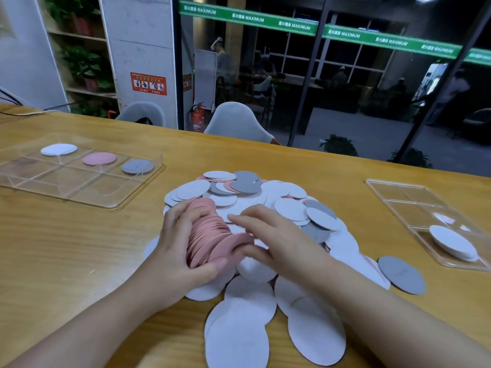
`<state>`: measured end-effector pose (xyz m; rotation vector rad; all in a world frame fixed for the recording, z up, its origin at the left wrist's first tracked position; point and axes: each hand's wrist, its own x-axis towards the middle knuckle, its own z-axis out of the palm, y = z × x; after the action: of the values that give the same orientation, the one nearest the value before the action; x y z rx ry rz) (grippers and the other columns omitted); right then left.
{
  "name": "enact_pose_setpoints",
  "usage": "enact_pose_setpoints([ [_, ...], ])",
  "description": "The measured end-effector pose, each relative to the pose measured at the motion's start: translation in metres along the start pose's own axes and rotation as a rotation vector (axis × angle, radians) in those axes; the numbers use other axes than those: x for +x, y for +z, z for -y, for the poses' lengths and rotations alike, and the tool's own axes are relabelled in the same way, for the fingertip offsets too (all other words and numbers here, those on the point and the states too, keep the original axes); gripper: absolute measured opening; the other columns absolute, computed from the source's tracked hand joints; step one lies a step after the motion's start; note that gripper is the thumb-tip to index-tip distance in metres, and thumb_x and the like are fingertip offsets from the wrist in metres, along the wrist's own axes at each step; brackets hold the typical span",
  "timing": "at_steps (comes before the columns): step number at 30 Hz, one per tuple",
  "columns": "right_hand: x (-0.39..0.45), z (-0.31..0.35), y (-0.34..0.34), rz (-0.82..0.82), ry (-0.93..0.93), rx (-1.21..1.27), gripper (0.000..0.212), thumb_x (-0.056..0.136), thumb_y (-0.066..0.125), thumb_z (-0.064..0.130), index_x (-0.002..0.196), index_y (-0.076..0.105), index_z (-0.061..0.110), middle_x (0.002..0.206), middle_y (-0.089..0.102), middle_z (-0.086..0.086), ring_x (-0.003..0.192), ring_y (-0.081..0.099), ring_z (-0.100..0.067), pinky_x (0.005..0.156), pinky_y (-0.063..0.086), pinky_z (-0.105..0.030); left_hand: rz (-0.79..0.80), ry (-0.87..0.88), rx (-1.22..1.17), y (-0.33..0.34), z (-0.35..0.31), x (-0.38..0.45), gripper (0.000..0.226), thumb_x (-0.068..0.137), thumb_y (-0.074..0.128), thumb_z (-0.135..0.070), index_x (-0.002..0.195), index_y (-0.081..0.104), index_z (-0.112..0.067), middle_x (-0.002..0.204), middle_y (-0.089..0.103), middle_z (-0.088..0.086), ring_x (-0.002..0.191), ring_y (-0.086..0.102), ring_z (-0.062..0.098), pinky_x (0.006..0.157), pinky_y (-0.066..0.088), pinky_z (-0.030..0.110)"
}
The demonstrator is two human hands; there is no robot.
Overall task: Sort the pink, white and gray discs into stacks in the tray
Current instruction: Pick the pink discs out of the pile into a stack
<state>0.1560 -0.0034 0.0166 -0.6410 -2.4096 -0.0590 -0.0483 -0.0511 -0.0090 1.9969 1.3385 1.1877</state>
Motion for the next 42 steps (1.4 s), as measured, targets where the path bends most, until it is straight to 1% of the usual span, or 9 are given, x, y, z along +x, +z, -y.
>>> enact_pose_setpoints([
  [6,-0.002,-0.067,-0.027,0.017,0.405,-0.086,0.032,0.09,0.055,0.031,0.111,0.065,0.009,0.1,0.063,-0.005,0.099,0.052,-0.017,0.077,0.035,-0.019,0.022,-0.016,-0.018,-0.003,-0.003,0.001,0.079,0.047,0.061,-0.062,0.12,0.03,-0.054,0.124,0.007,-0.049,0.12,0.014,-0.028,0.08,0.024,-0.01],
  [10,-0.004,-0.11,-0.046,0.209,0.721,-0.312,0.025,0.094,0.053,0.025,0.114,0.064,0.014,0.112,0.061,0.0,0.108,0.05,-0.019,0.085,0.038,-0.027,0.024,0.0,-0.035,-0.004,-0.004,0.003,0.079,0.048,0.063,-0.062,0.12,0.032,-0.053,0.125,0.011,-0.046,0.12,0.017,-0.026,0.08,0.024,-0.01],
  [14,0.002,-0.131,-0.054,0.43,0.975,-0.281,0.033,0.093,0.054,0.033,0.118,0.062,0.015,0.118,0.063,-0.004,0.099,0.056,-0.021,0.075,0.042,-0.028,0.024,0.02,-0.036,-0.004,-0.003,0.004,0.078,0.049,0.065,-0.059,0.12,0.033,-0.053,0.126,0.013,-0.044,0.122,0.019,-0.024,0.08,0.023,-0.01],
  [19,0.014,-0.131,-0.064,0.709,1.096,-0.236,0.047,0.09,0.05,0.051,0.112,0.064,0.012,0.087,0.061,-0.001,0.082,0.051,-0.019,0.07,0.038,-0.027,0.019,0.027,-0.027,-0.003,-0.001,0.004,0.076,0.05,0.066,-0.06,0.119,0.033,-0.054,0.127,0.014,-0.043,0.123,0.02,-0.023,0.082,0.023,-0.009],
  [22,0.017,-0.131,-0.072,0.785,1.094,-0.241,0.052,0.087,0.052,0.054,0.125,0.057,0.018,0.1,0.059,0.002,0.092,0.056,-0.019,0.072,0.043,-0.026,0.016,0.023,-0.027,-0.004,-0.001,0.005,0.076,0.051,0.065,-0.06,0.12,0.034,-0.053,0.127,0.014,-0.043,0.123,0.019,-0.023,0.082,0.024,-0.009],
  [26,0.014,-0.132,-0.075,0.747,1.127,-0.192,0.059,0.082,0.06,0.051,0.131,0.051,0.018,0.123,0.058,0.0,0.096,0.059,-0.018,0.078,0.051,-0.025,0.016,0.02,-0.012,-0.004,0.0,0.005,0.078,0.05,0.065,-0.061,0.121,0.034,-0.052,0.128,0.013,-0.043,0.124,0.019,-0.022,0.084,0.024,-0.008],
  [33,0.007,-0.129,-0.08,0.55,1.115,-0.128,0.018,0.084,0.065,0.025,0.101,0.059,0.02,0.112,0.062,-0.005,0.095,0.06,-0.023,0.082,0.056,-0.037,0.01,0.022,-0.018,-0.003,0.0,0.004,0.078,0.049,0.065,-0.061,0.12,0.034,-0.053,0.127,0.014,-0.043,0.124,0.019,-0.022,0.085,0.025,-0.008],
  [36,0.005,-0.125,-0.088,0.454,1.106,-0.092,0.007,0.088,0.061,0.017,0.094,0.061,0.017,0.105,0.062,-0.004,0.092,0.059,-0.023,0.068,0.055,-0.029,0.005,0.028,-0.016,-0.003,0.0,0.004,0.078,0.048,0.064,-0.059,0.12,0.035,-0.051,0.125,0.014,-0.045,0.124,0.018,-0.023,0.086,0.022,-0.009],
  [42,-0.003,-0.117,-0.096,0.383,1.073,-0.085,0.009,0.091,0.056,0.022,0.091,0.065,0.019,0.099,0.066,0.0,0.084,0.062,-0.017,0.068,0.056,-0.029,0.006,0.024,-0.004,-0.003,0.002,0.004,0.077,0.049,0.062,-0.059,0.12,0.034,-0.051,0.126,0.013,-0.045,0.123,0.017,-0.024,0.085,0.023,-0.008],
])
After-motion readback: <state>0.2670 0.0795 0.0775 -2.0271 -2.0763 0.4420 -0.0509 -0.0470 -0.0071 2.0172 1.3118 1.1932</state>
